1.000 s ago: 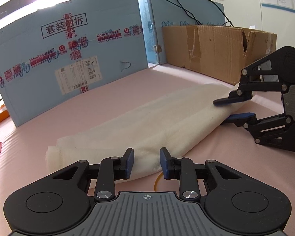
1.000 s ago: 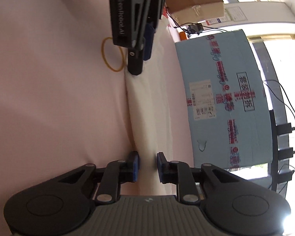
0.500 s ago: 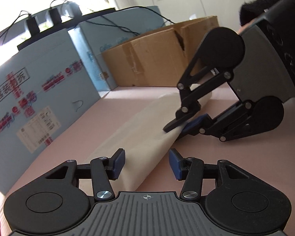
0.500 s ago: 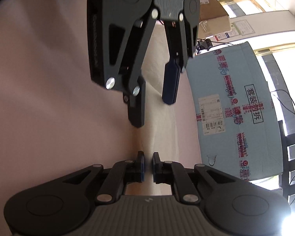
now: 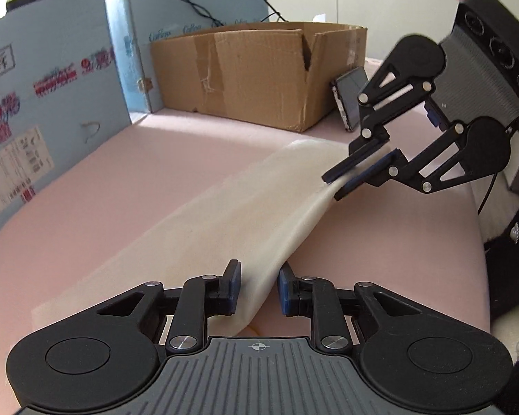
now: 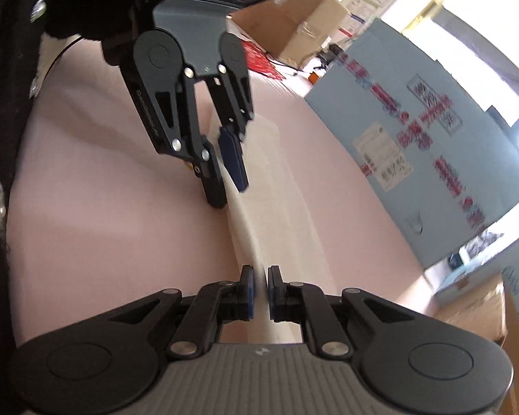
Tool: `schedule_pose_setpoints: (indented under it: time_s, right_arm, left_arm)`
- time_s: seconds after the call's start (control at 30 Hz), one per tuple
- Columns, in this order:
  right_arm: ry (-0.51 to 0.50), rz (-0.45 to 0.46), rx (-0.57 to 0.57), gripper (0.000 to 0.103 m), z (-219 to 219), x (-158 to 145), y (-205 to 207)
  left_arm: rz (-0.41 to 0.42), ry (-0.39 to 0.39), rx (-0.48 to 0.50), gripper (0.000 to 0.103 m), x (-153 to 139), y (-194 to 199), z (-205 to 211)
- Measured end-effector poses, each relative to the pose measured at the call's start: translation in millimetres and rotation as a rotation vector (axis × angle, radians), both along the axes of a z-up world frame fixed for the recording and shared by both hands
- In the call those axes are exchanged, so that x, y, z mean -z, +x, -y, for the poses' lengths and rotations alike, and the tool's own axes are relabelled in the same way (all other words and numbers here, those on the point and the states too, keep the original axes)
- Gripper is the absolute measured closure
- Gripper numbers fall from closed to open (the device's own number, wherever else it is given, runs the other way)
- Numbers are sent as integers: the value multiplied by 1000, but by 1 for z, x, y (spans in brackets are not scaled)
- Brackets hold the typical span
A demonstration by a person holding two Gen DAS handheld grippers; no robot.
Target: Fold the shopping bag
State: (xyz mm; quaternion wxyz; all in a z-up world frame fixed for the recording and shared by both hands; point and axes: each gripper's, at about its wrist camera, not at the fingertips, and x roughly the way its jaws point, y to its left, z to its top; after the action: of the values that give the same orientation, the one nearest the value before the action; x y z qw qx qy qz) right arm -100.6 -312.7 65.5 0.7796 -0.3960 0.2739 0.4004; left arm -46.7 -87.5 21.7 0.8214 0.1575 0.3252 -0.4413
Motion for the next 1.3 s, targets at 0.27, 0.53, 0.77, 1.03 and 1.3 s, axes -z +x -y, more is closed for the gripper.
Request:
schedule_pose_setpoints:
  time_s: [0.27, 0.53, 0.77, 1.03, 1.3]
  right_arm:
    - [179, -230, 154, 92, 40, 0, 27]
    - [257, -333, 220, 92, 58, -6, 43]
    - [352, -381, 406, 86, 72, -16, 67]
    - [293, -261, 592, 79, 59, -21, 74]
    - [251, -162, 692, 80, 49, -26, 82]
  left_arm:
    - [-77, -61, -44, 78, 2, 13, -41]
    - [-32, -11, -35, 69, 1, 3, -68]
    - [-252, -237, -204, 76, 10, 31, -99]
    - [-289, -332, -293, 76, 18, 30, -108]
    - [-259, -302, -324, 77, 16, 25, -109]
